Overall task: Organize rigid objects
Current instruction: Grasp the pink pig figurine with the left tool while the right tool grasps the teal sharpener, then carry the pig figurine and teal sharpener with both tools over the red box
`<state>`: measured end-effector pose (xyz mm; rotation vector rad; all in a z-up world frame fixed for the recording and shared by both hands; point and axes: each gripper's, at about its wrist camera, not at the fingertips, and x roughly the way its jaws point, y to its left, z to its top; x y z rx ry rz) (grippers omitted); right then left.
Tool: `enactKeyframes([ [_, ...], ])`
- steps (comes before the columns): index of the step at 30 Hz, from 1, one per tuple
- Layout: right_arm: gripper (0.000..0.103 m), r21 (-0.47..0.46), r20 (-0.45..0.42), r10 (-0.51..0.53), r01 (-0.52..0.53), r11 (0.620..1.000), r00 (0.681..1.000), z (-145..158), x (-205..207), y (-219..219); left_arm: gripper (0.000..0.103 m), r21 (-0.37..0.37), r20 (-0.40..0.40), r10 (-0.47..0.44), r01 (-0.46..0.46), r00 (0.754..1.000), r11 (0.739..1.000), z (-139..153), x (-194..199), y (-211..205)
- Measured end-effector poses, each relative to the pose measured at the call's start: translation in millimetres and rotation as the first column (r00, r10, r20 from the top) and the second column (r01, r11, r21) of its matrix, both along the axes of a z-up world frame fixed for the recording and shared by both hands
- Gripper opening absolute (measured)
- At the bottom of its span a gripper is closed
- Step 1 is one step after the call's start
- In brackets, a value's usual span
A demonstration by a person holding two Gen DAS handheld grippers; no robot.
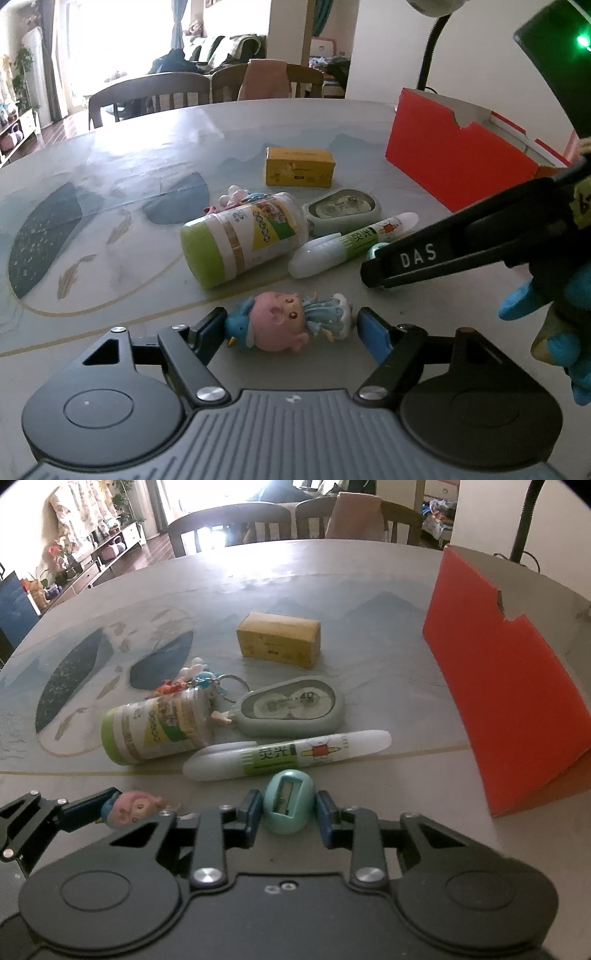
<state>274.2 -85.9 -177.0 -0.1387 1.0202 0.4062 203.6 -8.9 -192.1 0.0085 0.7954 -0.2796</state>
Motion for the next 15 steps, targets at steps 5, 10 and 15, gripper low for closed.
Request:
enactKeyframes([
  [5,0.030,0.017,0.006,-0.015,0.015,1.000,1.000,8,0,-10,0.077,-0.018,-0.016,0.015,-0.015,1.000,1.000,1,1,3],
  [10,0.030,0.039,0.014,-0.018,0.017,0.999,1.000,21,-5,-23,0.077,-0.033,-0.032,0.027,-0.028,0.999,0.999,5,0,4],
  [15,0.030,0.061,0.020,-0.014,0.013,0.998,1.000,37,-11,-38,0.076,-0.046,-0.043,0.025,-0.027,0.999,0.999,10,-3,3],
])
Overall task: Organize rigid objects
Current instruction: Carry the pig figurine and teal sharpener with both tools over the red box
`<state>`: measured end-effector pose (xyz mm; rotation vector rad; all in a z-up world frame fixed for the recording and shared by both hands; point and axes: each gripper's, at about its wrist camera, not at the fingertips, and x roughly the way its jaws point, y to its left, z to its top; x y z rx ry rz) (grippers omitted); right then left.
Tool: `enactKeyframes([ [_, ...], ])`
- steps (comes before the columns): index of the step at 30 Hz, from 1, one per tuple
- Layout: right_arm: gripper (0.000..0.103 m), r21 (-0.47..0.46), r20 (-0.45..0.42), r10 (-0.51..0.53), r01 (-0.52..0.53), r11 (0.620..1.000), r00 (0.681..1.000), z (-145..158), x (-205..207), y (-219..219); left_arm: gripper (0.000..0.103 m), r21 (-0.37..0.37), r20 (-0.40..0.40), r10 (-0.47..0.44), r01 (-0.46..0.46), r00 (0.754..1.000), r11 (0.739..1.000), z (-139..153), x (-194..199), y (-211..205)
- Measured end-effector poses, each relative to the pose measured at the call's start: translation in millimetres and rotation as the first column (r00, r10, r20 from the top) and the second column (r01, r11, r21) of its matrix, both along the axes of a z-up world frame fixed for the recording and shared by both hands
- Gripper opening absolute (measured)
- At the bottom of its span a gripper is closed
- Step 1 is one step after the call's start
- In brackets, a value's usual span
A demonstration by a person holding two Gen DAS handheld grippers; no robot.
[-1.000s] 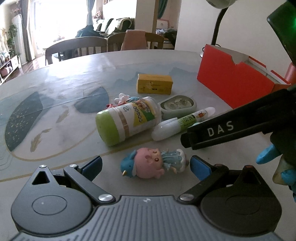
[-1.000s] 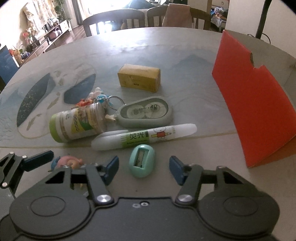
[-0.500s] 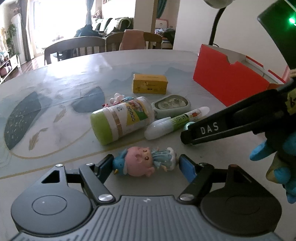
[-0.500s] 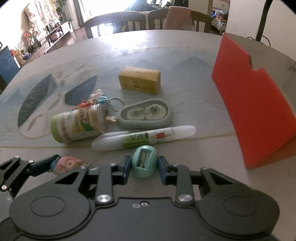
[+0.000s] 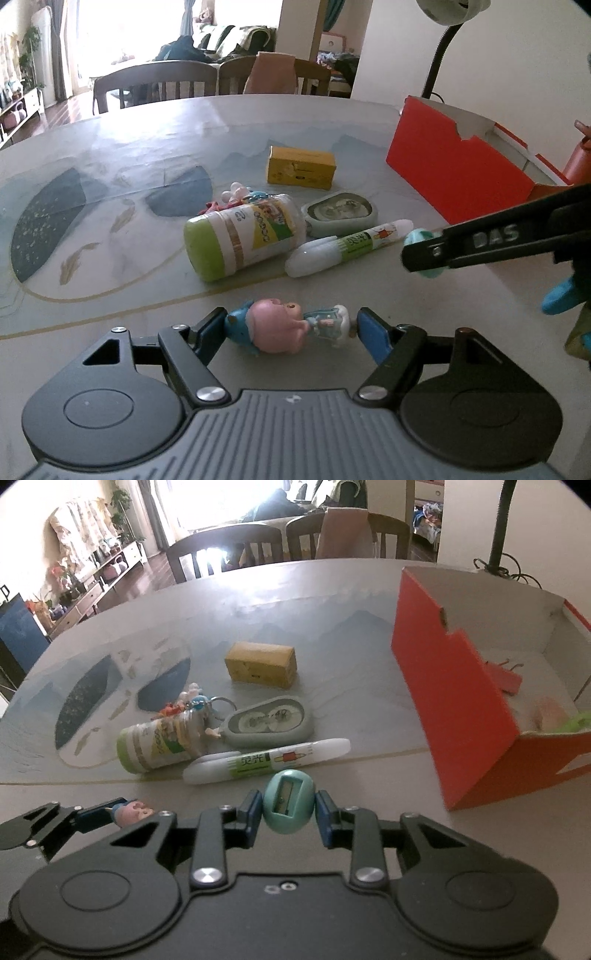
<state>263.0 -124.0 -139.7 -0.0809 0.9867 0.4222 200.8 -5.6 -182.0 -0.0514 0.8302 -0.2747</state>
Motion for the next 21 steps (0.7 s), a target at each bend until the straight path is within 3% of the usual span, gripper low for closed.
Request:
enactKeyframes([
  [9,0.030,0.044,0.026,0.020,-0.021,0.999,0.999,35,-8,-21,0.076,-0.033,-0.018,0.013,-0.013,1.000,0.999,20,0,-5],
  [21,0.030,0.074,0.066,0.019,-0.024,0.997,0.998,79,-2,-59,0.076,-0.083,0.024,-0.019,0.021,1.000,0.996,85,9,-31],
])
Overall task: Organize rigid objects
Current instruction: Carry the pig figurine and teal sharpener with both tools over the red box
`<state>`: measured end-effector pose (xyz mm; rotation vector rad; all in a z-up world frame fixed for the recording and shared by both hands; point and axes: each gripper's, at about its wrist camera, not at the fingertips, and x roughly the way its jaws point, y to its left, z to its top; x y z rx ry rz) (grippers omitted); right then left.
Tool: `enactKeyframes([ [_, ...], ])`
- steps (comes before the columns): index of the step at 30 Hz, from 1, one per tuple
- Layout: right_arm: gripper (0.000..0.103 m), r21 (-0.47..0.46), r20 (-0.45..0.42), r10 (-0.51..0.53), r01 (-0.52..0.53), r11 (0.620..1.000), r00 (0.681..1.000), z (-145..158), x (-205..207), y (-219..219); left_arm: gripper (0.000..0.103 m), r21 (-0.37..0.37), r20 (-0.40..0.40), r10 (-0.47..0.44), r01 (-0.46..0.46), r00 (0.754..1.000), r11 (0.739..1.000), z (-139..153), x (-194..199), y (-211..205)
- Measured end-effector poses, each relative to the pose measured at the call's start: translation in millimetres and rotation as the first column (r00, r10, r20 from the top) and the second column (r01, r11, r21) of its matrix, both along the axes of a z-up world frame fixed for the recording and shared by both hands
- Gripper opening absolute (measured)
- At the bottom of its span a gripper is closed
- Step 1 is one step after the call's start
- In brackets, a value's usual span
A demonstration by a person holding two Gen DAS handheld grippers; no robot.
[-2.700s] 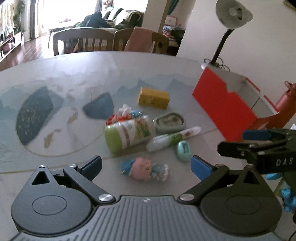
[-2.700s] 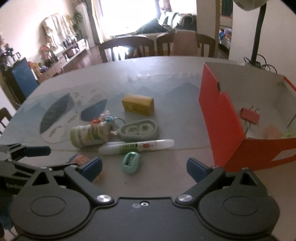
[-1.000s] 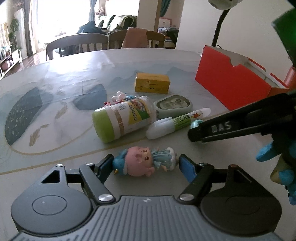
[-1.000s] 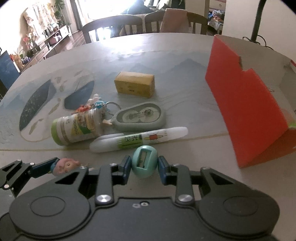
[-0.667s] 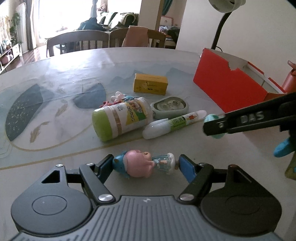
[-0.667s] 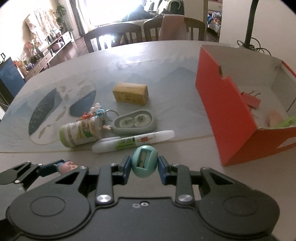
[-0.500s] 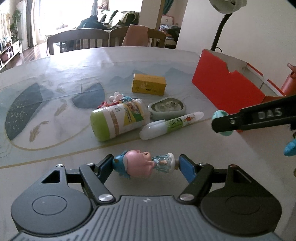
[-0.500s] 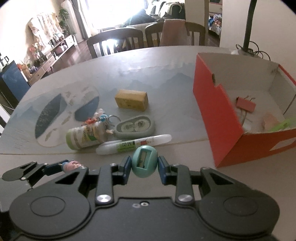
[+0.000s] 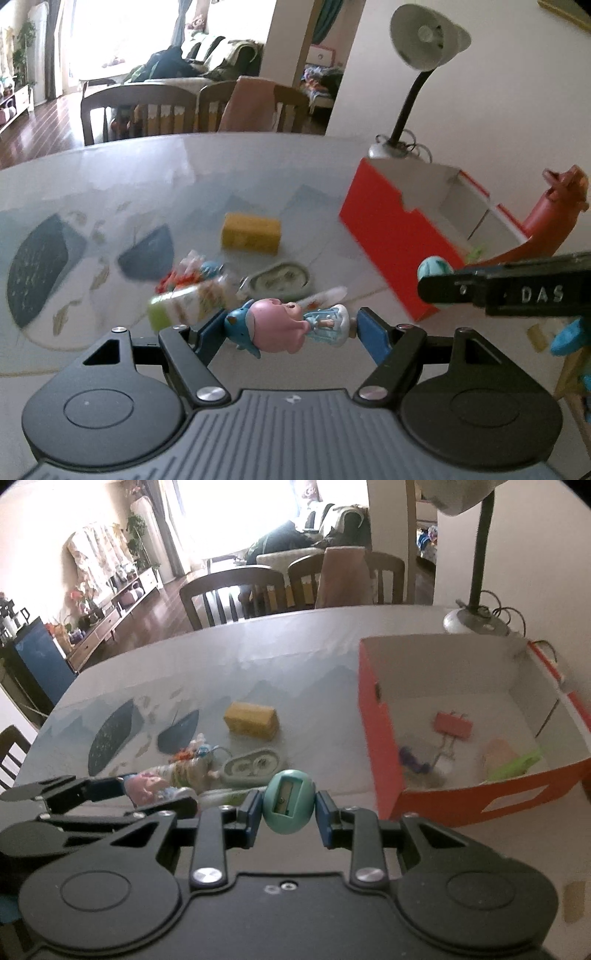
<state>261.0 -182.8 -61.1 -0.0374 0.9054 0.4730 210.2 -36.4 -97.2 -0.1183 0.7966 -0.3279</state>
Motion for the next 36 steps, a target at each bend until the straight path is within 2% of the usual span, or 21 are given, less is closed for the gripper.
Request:
enactKeyframes([
  [8,0.030,0.018,0.042,-0.011,0.010,1.000,0.999,18,18,-33,0.076,-0.008,0.045,-0.006,0.007,0.999,1.000,33,17,-28],
  [17,0.030,0.024,0.069,-0.029,0.028,0.999,0.997,21,46,-79,0.076,0.005,0.079,-0.028,0.028,0.996,1.000,56,39,-72],
  [36,0.030,-0.007,0.072,-0.089,0.090,0.996,0.993,-2,104,-166,0.076,0.054,0.037,-0.117,0.115,0.992,0.992,56,112,-192],
])
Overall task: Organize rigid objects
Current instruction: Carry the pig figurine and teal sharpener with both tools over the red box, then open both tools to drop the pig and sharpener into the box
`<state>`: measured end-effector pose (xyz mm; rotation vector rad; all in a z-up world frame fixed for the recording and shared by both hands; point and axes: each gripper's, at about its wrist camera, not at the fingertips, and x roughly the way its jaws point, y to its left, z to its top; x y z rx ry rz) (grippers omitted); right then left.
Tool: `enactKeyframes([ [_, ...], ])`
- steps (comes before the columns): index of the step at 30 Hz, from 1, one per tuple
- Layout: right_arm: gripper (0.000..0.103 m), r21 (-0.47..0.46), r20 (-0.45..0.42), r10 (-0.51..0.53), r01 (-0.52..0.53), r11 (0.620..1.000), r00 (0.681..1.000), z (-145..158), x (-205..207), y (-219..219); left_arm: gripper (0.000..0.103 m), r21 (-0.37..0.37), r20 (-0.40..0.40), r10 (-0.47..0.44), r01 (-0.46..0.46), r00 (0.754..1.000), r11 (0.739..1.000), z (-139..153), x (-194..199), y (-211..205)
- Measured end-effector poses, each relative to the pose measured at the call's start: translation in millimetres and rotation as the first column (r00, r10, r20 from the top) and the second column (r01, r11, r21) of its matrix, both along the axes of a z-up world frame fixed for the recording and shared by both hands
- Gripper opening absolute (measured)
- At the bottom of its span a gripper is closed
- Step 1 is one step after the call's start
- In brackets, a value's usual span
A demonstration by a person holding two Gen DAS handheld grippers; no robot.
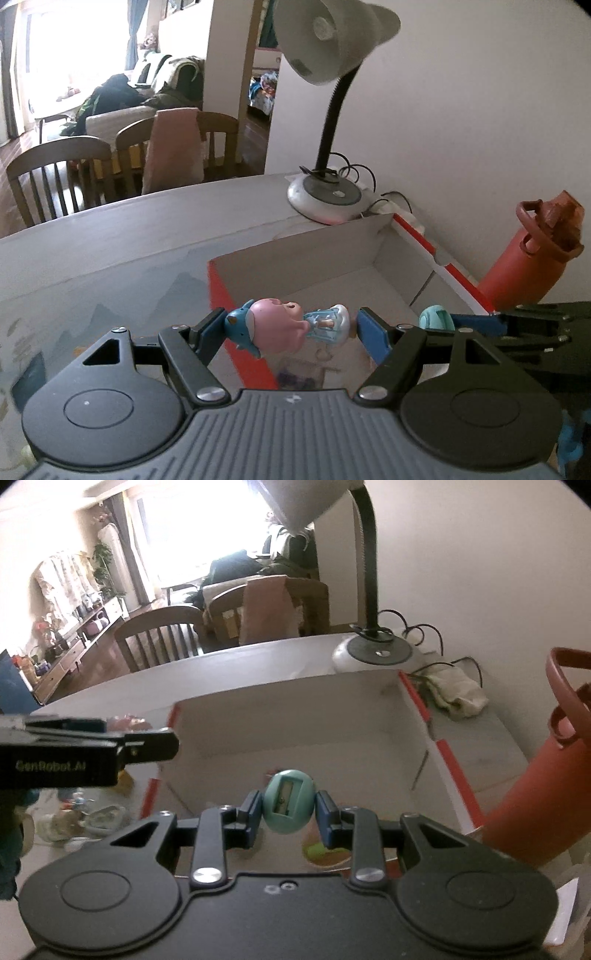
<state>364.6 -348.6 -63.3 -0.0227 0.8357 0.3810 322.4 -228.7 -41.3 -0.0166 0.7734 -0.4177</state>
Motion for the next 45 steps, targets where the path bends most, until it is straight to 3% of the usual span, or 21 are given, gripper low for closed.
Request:
enactKeyframes([
  [10,0.030,-0.055,-0.034,0.013,-0.015,0.998,0.999,-26,25,-12,0.076,0.095,-0.039,-0.050,0.053,0.998,0.994,-24,48,-57],
  [26,0.030,-0.102,-0.127,0.056,-0.069,0.992,0.990,-61,65,-12,0.076,0.171,-0.133,-0.123,0.145,0.983,0.975,-70,107,-124],
  [45,0.031,-0.111,-0.207,0.061,-0.085,0.990,0.976,-84,74,-16,0.076,0.230,-0.271,-0.100,0.165,0.958,0.959,-111,132,-146],
])
